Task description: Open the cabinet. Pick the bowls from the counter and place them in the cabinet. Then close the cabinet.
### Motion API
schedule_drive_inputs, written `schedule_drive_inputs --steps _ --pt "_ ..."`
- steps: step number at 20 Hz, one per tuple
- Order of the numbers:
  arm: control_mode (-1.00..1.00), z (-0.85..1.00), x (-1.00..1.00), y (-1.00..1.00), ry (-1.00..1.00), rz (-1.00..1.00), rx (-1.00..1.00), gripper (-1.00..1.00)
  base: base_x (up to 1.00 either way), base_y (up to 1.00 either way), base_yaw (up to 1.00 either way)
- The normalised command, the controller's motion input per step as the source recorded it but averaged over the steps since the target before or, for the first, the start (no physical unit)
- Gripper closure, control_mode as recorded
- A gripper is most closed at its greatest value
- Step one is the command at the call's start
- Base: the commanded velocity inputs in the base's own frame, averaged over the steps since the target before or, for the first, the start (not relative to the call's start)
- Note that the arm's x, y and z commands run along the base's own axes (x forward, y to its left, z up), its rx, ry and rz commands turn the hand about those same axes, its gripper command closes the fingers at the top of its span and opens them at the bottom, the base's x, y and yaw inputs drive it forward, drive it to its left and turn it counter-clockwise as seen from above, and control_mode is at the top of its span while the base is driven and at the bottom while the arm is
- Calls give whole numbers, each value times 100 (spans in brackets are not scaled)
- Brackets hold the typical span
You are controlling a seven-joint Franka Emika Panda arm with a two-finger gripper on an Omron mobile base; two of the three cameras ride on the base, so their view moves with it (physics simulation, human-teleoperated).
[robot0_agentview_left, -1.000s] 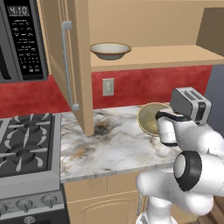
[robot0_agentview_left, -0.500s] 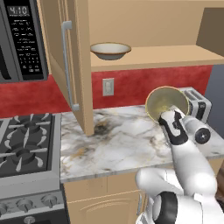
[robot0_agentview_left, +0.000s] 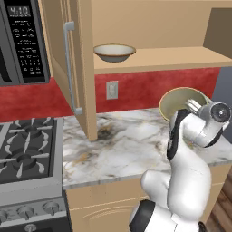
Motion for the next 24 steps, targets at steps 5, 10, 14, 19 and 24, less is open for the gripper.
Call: schedule_drive_inputs --steps 5,10,14,19,24 --pt "-100 65 -31 -29 41 0 -3 100 0 0 0" --pt "-100 53 -28 -28 17 0 8 100 0 0 0" --pt "-100 19 -24 -21 -11 0 19 100 0 0 0" --pt "-100 2 -27 -10 -34 0 23 100 0 0 0" --pt "-100 4 -10 0 -22 0 10 100 0 0 0"
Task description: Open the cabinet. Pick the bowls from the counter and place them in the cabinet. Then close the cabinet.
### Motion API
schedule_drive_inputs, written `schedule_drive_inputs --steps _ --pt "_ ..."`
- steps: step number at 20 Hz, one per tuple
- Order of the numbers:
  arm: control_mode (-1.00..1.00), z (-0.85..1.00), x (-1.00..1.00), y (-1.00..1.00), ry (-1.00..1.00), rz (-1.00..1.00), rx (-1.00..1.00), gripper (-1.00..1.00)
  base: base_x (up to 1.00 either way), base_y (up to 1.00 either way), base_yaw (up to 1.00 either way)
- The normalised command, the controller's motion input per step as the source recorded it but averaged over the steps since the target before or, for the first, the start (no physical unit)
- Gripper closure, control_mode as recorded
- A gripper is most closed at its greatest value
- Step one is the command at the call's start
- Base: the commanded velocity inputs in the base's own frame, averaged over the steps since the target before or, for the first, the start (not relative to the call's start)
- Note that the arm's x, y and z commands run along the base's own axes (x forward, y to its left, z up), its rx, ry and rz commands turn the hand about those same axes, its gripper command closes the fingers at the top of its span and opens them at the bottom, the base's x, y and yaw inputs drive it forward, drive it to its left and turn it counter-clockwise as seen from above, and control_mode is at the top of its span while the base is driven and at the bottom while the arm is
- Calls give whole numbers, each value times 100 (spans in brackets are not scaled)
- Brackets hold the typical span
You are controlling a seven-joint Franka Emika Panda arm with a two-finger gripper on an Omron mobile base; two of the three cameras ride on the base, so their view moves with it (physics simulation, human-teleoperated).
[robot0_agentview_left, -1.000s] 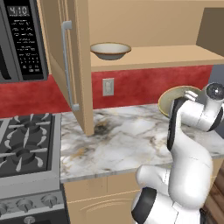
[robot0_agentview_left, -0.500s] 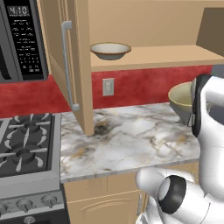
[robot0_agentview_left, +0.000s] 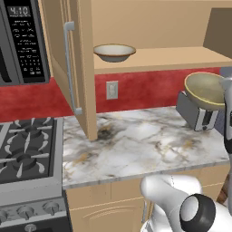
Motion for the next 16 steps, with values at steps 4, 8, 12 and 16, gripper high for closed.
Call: schedule_drive_inputs --steps 4,8,12,16 --pt "-100 47 -1 2 -9 0 1 100 0 0 0" --pt "-100 86 1 26 0 0 0 100 0 0 0" --pt "-100 73 0 22 0 0 0 100 0 0 0" --pt "-100 40 16 14 0 0 0 100 0 0 0"
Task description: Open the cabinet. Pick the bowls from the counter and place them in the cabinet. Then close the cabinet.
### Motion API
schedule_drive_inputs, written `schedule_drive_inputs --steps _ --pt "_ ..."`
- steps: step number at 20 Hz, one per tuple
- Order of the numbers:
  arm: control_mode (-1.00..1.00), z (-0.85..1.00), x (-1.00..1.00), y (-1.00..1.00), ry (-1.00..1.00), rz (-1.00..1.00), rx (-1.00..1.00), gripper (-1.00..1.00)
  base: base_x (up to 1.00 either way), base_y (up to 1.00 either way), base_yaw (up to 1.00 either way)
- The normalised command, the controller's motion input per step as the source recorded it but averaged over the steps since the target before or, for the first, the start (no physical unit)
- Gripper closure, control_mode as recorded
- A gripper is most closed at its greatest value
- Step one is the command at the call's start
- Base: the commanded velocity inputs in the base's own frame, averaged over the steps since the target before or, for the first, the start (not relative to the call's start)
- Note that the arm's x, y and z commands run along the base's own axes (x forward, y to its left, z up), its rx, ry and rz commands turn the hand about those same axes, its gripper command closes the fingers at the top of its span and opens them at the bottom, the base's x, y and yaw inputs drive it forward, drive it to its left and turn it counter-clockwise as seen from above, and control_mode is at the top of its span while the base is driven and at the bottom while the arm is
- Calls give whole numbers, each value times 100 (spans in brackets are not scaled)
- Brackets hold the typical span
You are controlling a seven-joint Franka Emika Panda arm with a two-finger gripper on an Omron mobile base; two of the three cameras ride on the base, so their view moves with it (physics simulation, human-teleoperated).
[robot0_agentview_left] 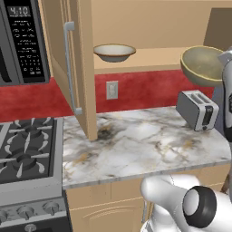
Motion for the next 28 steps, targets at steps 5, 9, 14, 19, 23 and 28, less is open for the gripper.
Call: schedule_drive_inputs --steps 5,9,14,19,23,28 --pt "-100 13 37 10 -3 0 0 100 0 0 0" --pt "-100 0 63 4 0 0 0 100 0 0 0" --pt "-100 0 71 4 0 0 0 100 0 0 0" --pt "-100 0 84 6 0 0 0 100 0 0 0" --pt "-100 0 80 0 0 0 0 100 0 0 0" --pt "-100 0 74 0 0 0 0 100 0 0 0"
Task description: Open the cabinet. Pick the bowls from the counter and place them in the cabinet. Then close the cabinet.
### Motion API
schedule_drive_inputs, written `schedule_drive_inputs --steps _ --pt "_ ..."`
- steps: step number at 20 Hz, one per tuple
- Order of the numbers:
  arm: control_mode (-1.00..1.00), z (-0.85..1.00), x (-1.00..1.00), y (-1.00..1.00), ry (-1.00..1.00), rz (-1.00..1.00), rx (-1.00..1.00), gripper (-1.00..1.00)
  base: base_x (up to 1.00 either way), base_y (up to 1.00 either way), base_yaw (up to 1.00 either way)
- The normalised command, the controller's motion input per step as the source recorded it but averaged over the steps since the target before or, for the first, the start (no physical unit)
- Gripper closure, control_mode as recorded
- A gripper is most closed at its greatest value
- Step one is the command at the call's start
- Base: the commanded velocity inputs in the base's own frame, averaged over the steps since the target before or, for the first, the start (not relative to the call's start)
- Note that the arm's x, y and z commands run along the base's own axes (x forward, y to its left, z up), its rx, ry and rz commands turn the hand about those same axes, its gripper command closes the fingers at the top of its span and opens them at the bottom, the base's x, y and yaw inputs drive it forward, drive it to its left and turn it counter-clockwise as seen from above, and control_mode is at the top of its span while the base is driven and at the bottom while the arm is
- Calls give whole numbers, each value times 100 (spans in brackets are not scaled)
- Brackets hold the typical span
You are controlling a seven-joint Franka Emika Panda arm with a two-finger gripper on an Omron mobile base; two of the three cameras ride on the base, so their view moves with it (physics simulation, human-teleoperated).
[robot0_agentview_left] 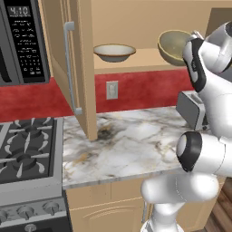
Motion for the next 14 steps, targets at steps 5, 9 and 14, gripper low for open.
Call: schedule_drive_inputs --steps 5,9,14 --pt "-100 0 68 0 0 0 0 100 0 0 0" --pt "-100 0 62 1 5 0 0 100 0 0 0" --pt "-100 0 60 7 6 0 0 100 0 0 0"
